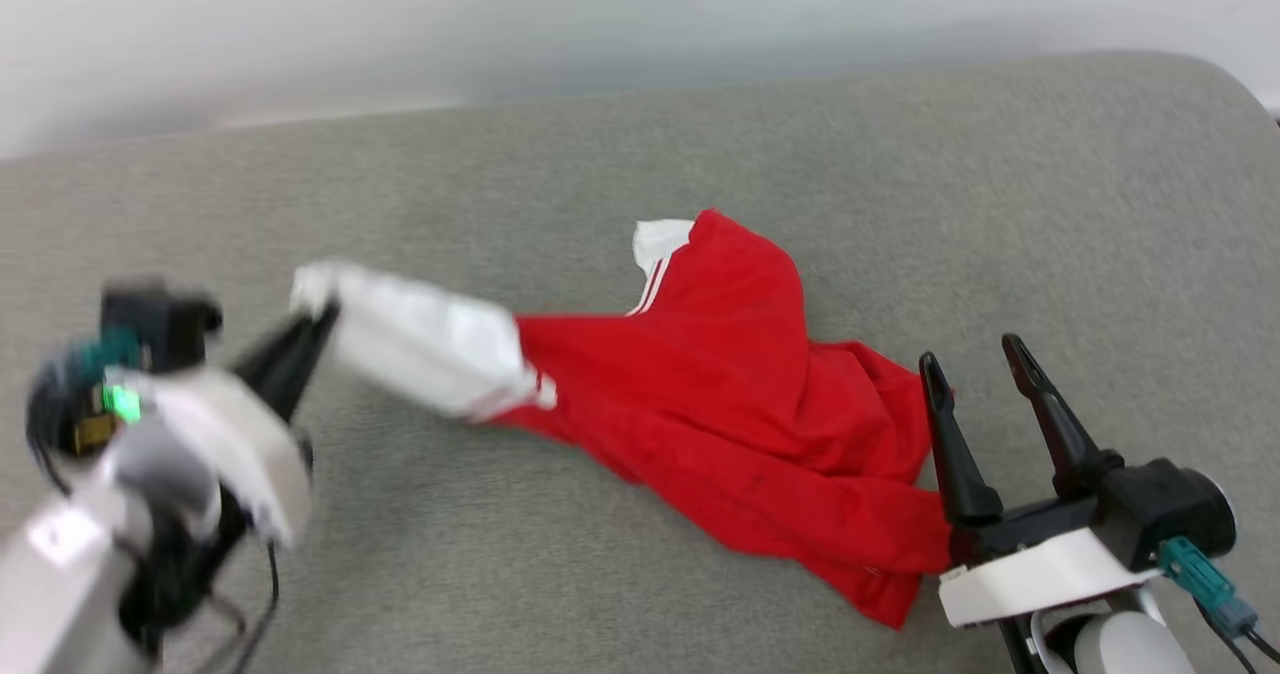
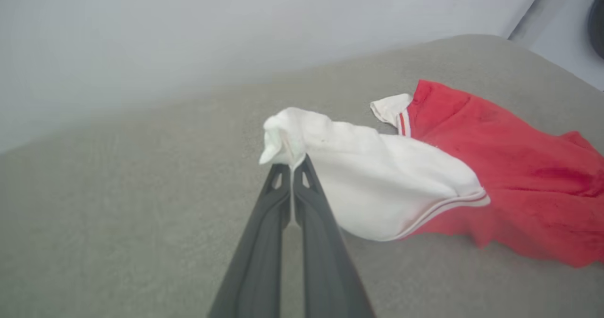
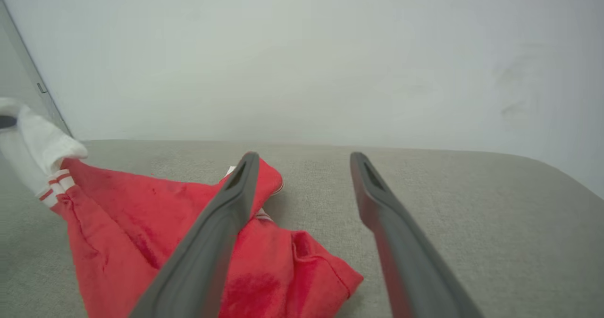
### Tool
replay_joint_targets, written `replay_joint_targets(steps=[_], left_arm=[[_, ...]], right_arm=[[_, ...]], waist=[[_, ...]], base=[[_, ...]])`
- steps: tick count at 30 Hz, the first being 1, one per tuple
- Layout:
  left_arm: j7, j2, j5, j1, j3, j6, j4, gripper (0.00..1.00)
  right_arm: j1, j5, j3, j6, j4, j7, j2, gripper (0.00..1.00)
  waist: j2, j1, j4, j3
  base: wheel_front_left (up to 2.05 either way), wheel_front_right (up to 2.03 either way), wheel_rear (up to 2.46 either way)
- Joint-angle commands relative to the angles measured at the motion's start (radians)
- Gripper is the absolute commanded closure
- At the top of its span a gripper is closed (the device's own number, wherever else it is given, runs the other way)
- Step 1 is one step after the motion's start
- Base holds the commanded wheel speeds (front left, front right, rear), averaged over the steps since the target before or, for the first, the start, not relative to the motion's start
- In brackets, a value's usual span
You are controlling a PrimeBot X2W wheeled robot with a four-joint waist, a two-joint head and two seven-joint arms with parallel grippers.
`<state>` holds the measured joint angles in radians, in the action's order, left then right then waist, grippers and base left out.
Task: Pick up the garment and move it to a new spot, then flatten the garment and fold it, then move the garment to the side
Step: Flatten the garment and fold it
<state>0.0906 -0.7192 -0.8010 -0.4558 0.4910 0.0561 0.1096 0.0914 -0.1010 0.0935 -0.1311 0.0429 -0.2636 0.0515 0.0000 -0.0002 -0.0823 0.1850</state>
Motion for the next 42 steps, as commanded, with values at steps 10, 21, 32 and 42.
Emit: replay_joint_targets(steps=[10,21,32,42], left_arm=[[-0.018,-0.026,-0.006,0.335,0.113,0.002,-0.003,1.0],[-0.151,0.032,0.068,0.275,0.108,-0.039,0.136,0.0],[-0.355,0.125,0.141,0.258,-0.073,-0.18,-0.036,0.0],[-0.356,0.355,0.376,0.415,-0.259,-0.141,-0.269,0.0]], right_arm=[[-0.032,0.01,-0.03,0.001,0.033,-0.002,-0.002,0.0],[-0.038,0.015,-0.039,0.001,0.055,-0.002,-0.002,0.0],[-0.052,0.022,-0.05,0.001,0.033,-0.002,-0.002,0.0],[-0.04,0.058,-0.055,0.001,0.011,-0.002,-0.002,0.0]], waist=[[0.0,0.0002,0.079,-0.054],[0.0,0.0002,0.096,-0.088],[0.0,0.0002,0.108,-0.116],[0.0,0.0002,0.121,-0.108]], base=[[0.0,0.0,0.0],[0.0,0.0,0.0],[0.0,0.0,0.0],[0.0,0.0,0.0]])
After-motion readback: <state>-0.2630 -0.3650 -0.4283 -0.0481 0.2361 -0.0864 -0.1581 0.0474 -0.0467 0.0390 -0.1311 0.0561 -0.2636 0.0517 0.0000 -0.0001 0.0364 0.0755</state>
